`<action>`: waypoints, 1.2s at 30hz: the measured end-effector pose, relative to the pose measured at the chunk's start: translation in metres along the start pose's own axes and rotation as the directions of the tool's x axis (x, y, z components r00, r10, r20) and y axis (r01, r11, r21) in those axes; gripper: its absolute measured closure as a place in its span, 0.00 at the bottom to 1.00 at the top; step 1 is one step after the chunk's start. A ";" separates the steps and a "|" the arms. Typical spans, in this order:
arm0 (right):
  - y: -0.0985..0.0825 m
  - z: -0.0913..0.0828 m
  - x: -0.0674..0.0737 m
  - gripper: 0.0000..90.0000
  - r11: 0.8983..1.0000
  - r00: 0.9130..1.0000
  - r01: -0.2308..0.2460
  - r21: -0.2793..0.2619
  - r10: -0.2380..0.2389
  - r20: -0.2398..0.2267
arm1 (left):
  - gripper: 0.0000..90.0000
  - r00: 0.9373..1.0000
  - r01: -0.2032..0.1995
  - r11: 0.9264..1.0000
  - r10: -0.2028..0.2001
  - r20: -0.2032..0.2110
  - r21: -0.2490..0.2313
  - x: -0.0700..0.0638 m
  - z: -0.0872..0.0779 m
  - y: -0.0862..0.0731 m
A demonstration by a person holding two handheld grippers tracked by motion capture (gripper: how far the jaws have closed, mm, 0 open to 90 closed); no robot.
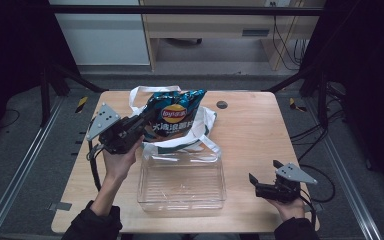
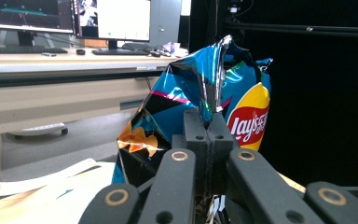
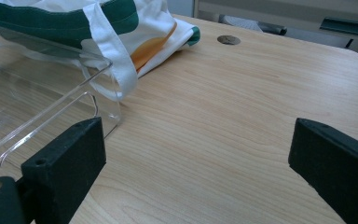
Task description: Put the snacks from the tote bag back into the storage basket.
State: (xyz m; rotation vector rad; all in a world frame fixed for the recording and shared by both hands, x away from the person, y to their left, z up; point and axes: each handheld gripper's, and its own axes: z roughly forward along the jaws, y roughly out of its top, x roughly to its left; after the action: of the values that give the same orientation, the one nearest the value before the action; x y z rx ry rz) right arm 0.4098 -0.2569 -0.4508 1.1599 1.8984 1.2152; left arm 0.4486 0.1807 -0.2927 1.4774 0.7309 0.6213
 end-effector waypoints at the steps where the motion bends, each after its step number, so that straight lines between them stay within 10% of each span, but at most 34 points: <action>1: 0.000 0.000 0.000 0.05 1.000 1.000 0.000 0.000 0.000 0.000 | 1.00 1.000 0.000 1.000 0.000 0.000 0.000 0.000 0.000 0.000; 36: -0.001 0.001 0.001 0.05 1.000 1.000 0.006 0.009 -0.006 0.000 | 1.00 0.995 0.018 0.999 -0.022 0.102 0.037 -0.040 -0.049 -0.055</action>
State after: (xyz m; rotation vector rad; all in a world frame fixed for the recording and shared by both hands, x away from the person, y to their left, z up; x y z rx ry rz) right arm 0.4095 -0.2555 -0.4522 1.1587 1.9076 1.2047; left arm 0.3818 0.1813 -0.3437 1.5218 0.6793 0.5159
